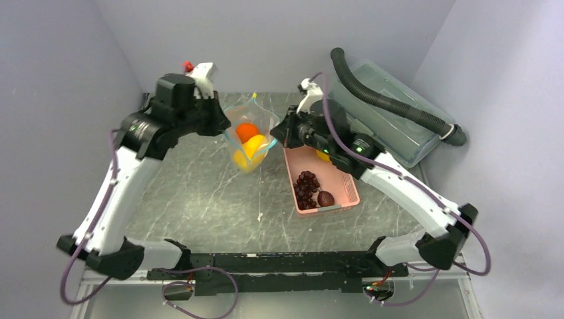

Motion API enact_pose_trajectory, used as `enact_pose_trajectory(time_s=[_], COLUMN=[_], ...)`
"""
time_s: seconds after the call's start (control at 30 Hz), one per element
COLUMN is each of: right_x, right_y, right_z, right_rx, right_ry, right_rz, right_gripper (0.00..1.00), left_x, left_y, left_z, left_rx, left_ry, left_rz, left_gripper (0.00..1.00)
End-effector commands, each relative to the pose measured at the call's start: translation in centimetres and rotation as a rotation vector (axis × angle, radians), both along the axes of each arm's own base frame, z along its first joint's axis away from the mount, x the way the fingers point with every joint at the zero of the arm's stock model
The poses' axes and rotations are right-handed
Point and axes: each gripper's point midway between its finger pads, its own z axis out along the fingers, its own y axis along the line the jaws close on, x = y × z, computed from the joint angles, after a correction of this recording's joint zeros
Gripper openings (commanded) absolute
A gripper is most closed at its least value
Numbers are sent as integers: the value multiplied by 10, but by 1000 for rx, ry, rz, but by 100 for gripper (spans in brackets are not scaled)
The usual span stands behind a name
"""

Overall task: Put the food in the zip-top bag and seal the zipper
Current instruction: Adjust the zipper food storage bag at the center of the board.

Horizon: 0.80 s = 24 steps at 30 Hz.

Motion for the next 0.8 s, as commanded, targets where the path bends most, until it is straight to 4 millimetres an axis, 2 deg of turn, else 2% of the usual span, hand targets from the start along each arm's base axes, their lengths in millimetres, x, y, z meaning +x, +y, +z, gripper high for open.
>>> enact_pose_trajectory(time_s=[0.0,0.2,0.27,0.3,0.37,0.43,0.5,0.6,0.7,0.77], right_x=[-2,4,0,-1,-2,0,0,-1,-5,-7], right_y=[-8,14,20,21,19,14,12,6,3,4], right_z=[27,-60,-79,-81,-73,-55,-28,0,17,16], right_rx=[41,-33,-50,-53,-44,-33,-9,19,51,55], right_ry=[-75,90,137,145,127,86,41,-11,-42,-41], right_rz=[-23,9,35,42,43,25,27,10,14,16], right_gripper=[0,0,0,0,0,0,0,0,0,0], left_x=[-13,-1,-2,-3,-3,0,1,-3,-7,-9], left_y=[17,5,1,1,0,3,6,12,17,20], left_z=[-2,-88,-115,-122,-115,-90,-60,-26,-11,-13], left_rx=[51,91,103,109,102,90,81,68,68,78], left_ry=[-12,161,233,258,241,173,106,39,2,5], left_rz=[17,18,13,14,7,11,17,19,25,26], left_gripper=[0,0,0,0,0,0,0,0,0,0])
